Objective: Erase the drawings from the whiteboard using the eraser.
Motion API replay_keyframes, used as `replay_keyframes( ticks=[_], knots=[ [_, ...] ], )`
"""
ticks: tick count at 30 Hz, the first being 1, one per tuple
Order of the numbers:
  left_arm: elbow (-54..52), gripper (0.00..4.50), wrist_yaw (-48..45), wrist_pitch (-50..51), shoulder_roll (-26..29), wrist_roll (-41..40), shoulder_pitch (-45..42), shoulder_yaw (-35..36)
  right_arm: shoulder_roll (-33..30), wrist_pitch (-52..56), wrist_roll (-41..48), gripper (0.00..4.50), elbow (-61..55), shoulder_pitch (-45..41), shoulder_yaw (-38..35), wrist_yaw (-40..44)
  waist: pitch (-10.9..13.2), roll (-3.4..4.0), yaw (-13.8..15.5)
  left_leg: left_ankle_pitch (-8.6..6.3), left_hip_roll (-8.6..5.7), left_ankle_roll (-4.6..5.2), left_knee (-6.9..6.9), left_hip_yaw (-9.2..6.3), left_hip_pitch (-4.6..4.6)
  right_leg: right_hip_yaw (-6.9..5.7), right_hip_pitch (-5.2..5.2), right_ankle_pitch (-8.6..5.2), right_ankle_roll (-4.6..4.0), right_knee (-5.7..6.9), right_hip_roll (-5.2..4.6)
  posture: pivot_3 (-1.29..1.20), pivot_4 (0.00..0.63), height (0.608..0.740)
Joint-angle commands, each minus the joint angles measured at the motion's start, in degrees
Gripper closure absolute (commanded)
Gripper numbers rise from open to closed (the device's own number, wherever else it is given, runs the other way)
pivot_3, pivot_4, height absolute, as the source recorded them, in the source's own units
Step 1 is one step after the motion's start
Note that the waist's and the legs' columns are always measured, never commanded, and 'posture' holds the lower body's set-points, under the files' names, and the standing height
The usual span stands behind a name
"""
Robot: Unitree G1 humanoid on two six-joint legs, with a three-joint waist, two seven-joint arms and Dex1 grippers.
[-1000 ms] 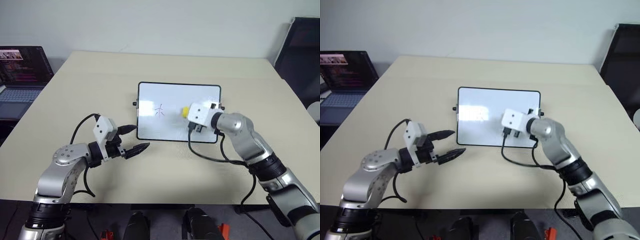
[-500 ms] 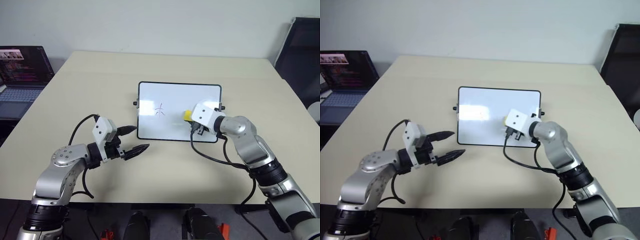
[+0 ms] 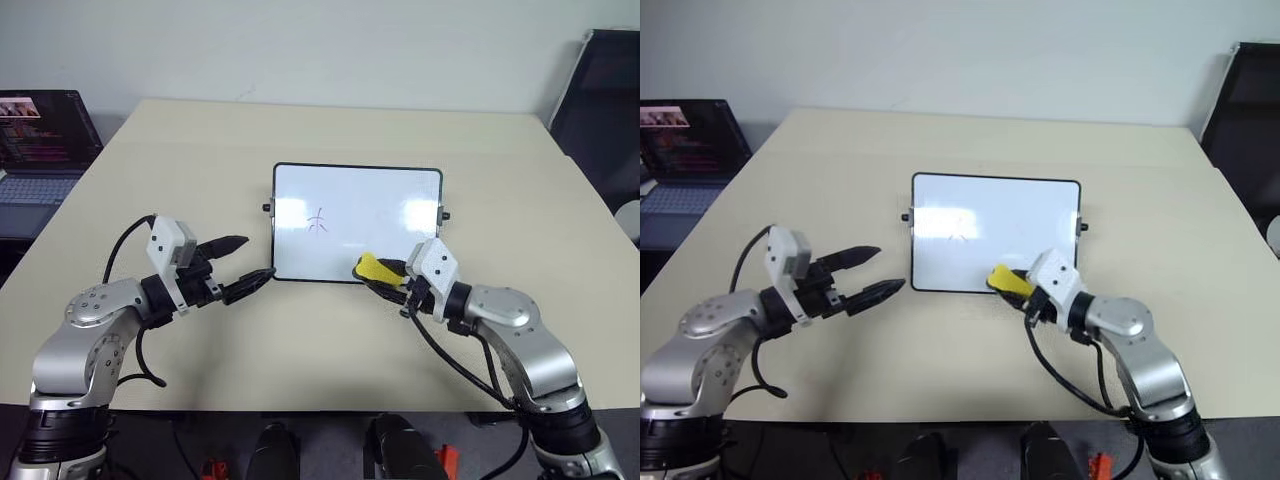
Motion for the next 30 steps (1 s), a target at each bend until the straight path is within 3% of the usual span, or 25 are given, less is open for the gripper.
replay_keyframes(
  ticks=[1, 6, 18, 25, 30],
  knots=[
    [-0.68, 0.0, -0.68, -1.09, 1.3, -0.41, 0.02, 1.81, 2.19, -2.6, 2.86, 3.17, -2.05, 0.2, -0.61, -1.91, 0.0, 0.0, 0.03, 0.0, 0.0, 0.0, 0.0, 0.0, 0.0, 0.0, 0.0, 0.0, 0.0, 0.02, 0.0, 0.0, 0.15, 0.74],
    [-0.03, 0.0, 0.19, -2.33, 1.29, 0.68, 0.28, 1.99, 4.48, -4.59, 2.95, 3.17, 0.09, -0.35, 0.29, -4.62, 0.0, 0.0, 0.11, 0.0, 0.0, -0.01, -0.01, 0.0, -0.01, -0.01, 0.01, 0.0, 0.01, -0.04, 0.0, 0.0, 0.15, 0.74],
    [0.92, 0.0, 2.36, -2.03, 1.98, 2.52, -0.84, 1.01, 2.87, -7.36, -0.96, 3.17, 4.91, -7.2, 3.01, -6.98, 0.0, 0.0, 0.13, 0.0, 0.01, 0.0, -0.02, 0.0, -0.01, -0.02, 0.0, 0.0, 0.01, 0.0, 0.0, 0.0, 0.15, 0.74],
    [1.62, 0.0, 3.53, -2.21, 2.07, 4.89, -1.39, -0.16, 3.44, -6.77, -5.68, 3.17, 11.58, -18.16, 8.26, -7.39, 0.01, 0.01, 0.07, 0.0, 0.01, 0.0, -0.03, 0.0, -0.01, -0.02, 0.0, 0.0, 0.02, 0.02, 0.0, 0.0, 0.15, 0.74],
    [2.16, 0.0, 3.13, -3.24, 1.93, 6.32, -2.16, -1.0, 6.2, -10.06, -10.78, 3.17, 22.96, -28.1, 13.38, -8.11, 0.01, 0.01, 0.06, 0.0, 0.01, 0.0, -0.03, 0.0, -0.01, -0.03, -0.01, 0.01, 0.03, 0.04, 0.01, 0.0, 0.15, 0.74]
  ],
)
